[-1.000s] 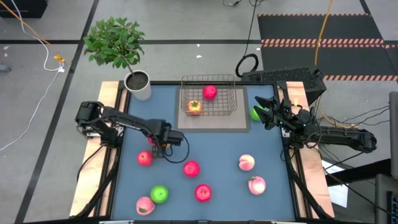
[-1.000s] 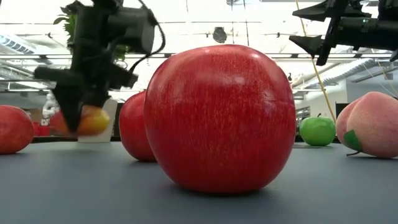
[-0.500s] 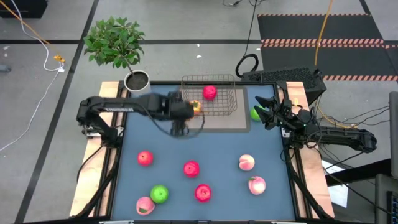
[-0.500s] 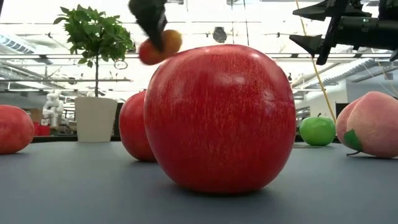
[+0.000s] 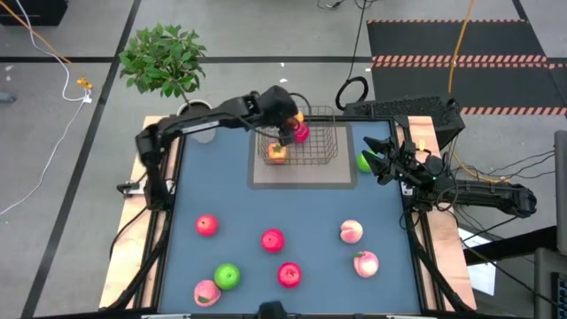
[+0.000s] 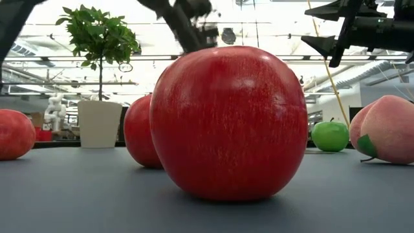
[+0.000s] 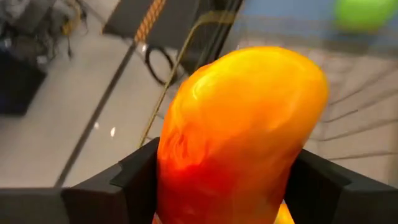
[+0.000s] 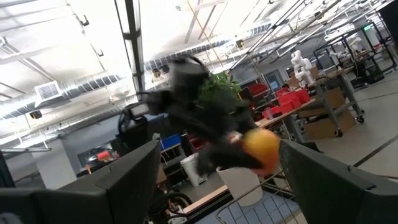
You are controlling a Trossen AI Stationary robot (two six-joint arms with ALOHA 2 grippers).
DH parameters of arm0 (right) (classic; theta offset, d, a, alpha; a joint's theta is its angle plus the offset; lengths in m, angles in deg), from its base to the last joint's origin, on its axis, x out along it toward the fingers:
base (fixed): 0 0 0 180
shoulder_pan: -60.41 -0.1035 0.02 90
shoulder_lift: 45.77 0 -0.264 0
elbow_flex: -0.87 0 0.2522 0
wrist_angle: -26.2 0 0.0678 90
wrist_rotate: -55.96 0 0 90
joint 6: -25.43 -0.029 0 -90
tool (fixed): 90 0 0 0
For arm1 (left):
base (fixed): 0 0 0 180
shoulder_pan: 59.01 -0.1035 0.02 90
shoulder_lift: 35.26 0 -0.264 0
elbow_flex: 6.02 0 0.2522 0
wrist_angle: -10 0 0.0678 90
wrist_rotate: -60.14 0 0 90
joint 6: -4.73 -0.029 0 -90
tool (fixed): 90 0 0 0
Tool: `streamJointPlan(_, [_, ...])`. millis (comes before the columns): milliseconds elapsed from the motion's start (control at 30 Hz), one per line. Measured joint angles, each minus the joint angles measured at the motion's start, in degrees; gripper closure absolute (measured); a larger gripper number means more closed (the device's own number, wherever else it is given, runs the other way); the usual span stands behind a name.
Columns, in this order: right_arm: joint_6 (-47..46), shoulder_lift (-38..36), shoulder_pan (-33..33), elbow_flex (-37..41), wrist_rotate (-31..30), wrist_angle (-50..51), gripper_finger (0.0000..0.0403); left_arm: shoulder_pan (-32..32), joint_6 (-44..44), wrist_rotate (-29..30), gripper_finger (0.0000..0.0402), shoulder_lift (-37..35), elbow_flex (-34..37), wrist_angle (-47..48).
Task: Build produce basket
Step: Put the orange mango into the wire basket
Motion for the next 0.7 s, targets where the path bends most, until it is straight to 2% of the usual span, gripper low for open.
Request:
streamJointPlan(167, [0.8, 0.0, 0.0, 0.0, 0.0, 0.1, 0.0083, -3.2, 0.5, -0.6, 0.0101, 7.2, 0.1, 3.4])
streamJointPlan(300, [2.1, 0.0, 0.0, 0.0, 0.0, 0.6, 0.0083, -4.2, 0.7, -0.7, 0.01, 10.4, 0.1, 5.8])
streamJointPlan(533, [0.4, 0.0, 0.0, 0.0, 0.0, 1.7, 0.0083, -4.6, 1.6, -0.7, 0.0118, 12.1, 0.1, 6.3])
streamJointPlan(700, [-3.9, 0.0, 0.0, 0.0, 0.0, 1.9, 0.0083, -4.8, 1.8, -0.6, 0.009, 12.3, 0.1, 6.1])
